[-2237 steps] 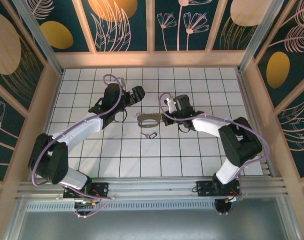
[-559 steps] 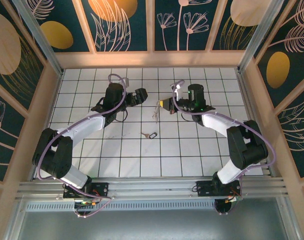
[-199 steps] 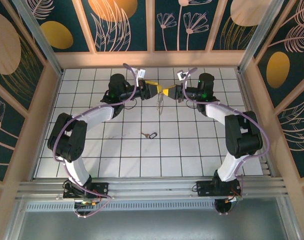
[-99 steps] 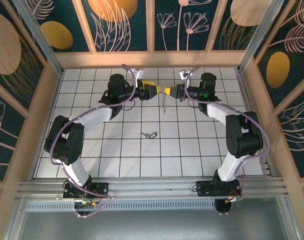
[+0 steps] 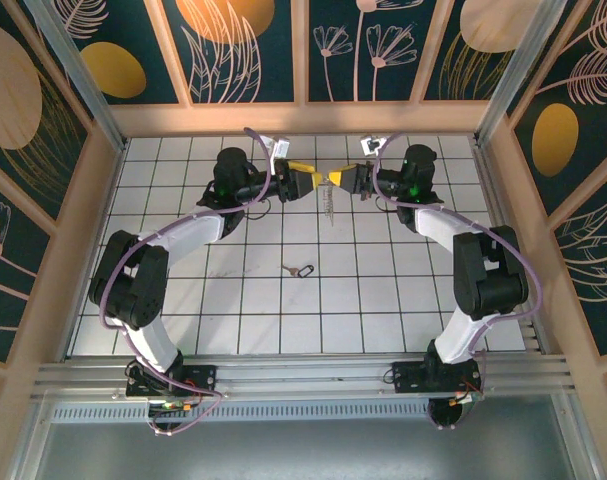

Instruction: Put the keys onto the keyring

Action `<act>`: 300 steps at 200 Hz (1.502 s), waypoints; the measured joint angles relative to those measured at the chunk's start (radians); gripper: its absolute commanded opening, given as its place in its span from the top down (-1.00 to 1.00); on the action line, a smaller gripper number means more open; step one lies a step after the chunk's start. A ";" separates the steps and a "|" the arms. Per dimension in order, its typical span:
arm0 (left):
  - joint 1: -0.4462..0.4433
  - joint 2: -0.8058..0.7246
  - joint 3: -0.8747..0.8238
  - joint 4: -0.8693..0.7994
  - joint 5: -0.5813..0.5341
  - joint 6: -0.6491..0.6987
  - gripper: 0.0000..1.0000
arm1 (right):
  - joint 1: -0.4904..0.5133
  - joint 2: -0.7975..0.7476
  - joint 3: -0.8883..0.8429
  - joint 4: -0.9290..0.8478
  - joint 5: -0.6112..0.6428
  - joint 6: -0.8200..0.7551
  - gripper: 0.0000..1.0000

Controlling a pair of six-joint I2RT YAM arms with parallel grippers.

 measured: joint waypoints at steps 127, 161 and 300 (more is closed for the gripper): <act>0.000 0.028 0.000 0.095 0.075 -0.078 -0.06 | 0.041 0.000 0.000 0.047 0.001 0.045 1.00; 0.000 0.035 -0.001 0.105 0.084 -0.085 -0.03 | 0.042 0.000 0.000 0.063 0.001 0.056 1.00; 0.010 0.056 -0.011 0.174 0.110 -0.129 0.96 | 0.054 0.014 0.013 0.108 -0.003 0.092 1.00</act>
